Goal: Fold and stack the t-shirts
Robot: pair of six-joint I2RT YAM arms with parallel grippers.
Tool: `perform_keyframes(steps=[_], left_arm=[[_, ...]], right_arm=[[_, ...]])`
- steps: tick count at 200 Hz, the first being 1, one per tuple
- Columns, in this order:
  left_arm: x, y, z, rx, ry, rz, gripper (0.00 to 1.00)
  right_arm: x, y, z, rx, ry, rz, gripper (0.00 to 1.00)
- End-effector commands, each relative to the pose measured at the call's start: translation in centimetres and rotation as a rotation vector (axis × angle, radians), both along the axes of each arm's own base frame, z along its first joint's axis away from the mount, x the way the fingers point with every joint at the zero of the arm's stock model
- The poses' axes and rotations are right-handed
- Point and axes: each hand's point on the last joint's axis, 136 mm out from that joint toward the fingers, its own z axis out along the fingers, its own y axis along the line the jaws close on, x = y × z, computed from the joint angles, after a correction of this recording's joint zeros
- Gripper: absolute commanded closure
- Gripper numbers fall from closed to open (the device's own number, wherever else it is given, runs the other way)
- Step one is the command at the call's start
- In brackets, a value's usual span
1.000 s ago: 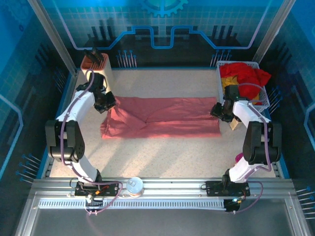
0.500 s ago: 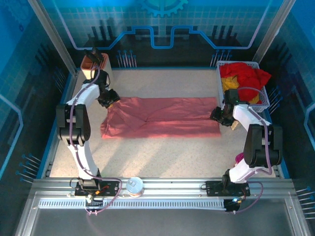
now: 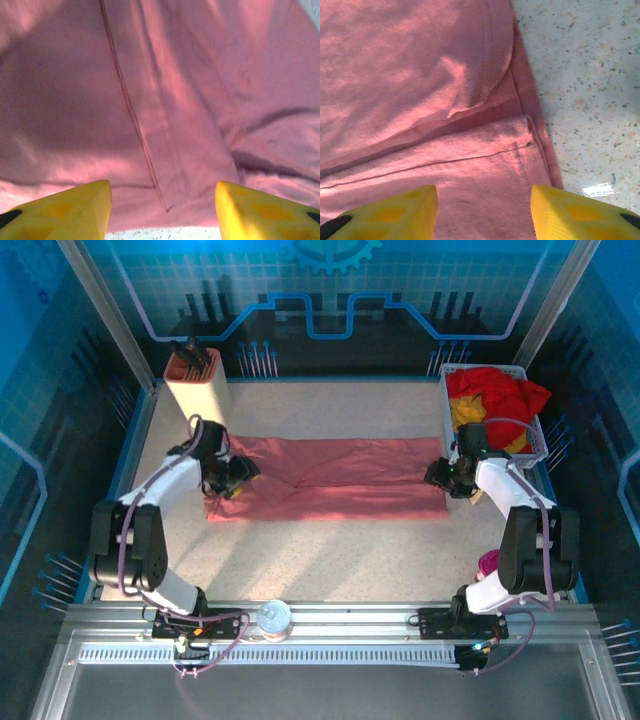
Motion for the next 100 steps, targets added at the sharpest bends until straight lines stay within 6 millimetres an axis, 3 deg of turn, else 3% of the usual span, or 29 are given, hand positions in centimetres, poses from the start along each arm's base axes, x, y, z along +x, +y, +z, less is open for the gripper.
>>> perform_keyframes(steps=[1, 35, 100], left_arm=[[-0.9, -2.0, -0.1, -0.094, -0.029, 0.049, 0.42], [-1.6, -3.5, -1.3, -0.136, -0.034, 0.062, 0.42], [-0.2, -4.7, -2.1, -0.155, -0.044, 0.051, 0.45]], right_arm=[[-0.2, 1.2, 0.2, 0.023, -0.008, 0.036, 0.47], [-0.4, 1.6, -0.2, 0.025, 0.002, 0.045, 0.47], [-0.6, 1.5, -0.2, 0.011, 0.005, 0.045, 0.47]])
